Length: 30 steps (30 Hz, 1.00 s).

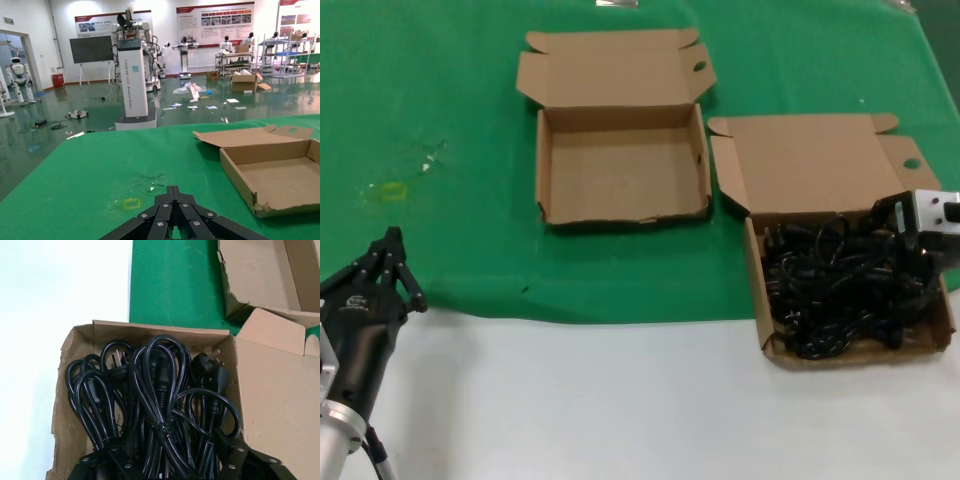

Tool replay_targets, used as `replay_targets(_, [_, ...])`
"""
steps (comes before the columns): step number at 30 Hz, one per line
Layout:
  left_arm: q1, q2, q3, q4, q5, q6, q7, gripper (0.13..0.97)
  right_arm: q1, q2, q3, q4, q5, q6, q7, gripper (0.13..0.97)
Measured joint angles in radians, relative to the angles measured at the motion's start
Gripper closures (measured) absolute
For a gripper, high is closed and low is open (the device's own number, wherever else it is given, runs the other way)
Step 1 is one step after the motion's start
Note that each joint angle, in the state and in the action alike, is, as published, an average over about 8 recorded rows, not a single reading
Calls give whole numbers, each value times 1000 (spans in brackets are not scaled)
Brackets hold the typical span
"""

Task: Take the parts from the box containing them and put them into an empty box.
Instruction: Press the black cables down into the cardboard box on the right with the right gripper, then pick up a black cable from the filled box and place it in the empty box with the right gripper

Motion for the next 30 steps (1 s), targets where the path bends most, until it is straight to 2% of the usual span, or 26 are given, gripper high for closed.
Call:
replay_targets(4, [0, 0, 0, 0, 0, 0, 0, 953, -5, 0, 5, 11, -6, -7, 3, 509])
replay_targets(5, [0, 0, 0, 0, 0, 0, 0, 953, -6, 1, 7, 14, -8, -9, 4, 509])
replay_targets(13, [0, 0, 0, 0, 0, 0, 0, 953, -16, 3, 17, 32, -18, -18, 14, 717])
replay_targets(17, [0, 0, 0, 0, 0, 0, 0, 953, -23, 5, 22, 43, -23, -20, 22, 717])
replay_targets(25, [0, 0, 0, 0, 0, 0, 0, 953, -27, 12, 30, 71, -32, -33, 43, 851])
replay_targets(30, [0, 0, 0, 0, 0, 0, 0, 953, -18, 26, 37, 103, -34, -60, 62, 867])
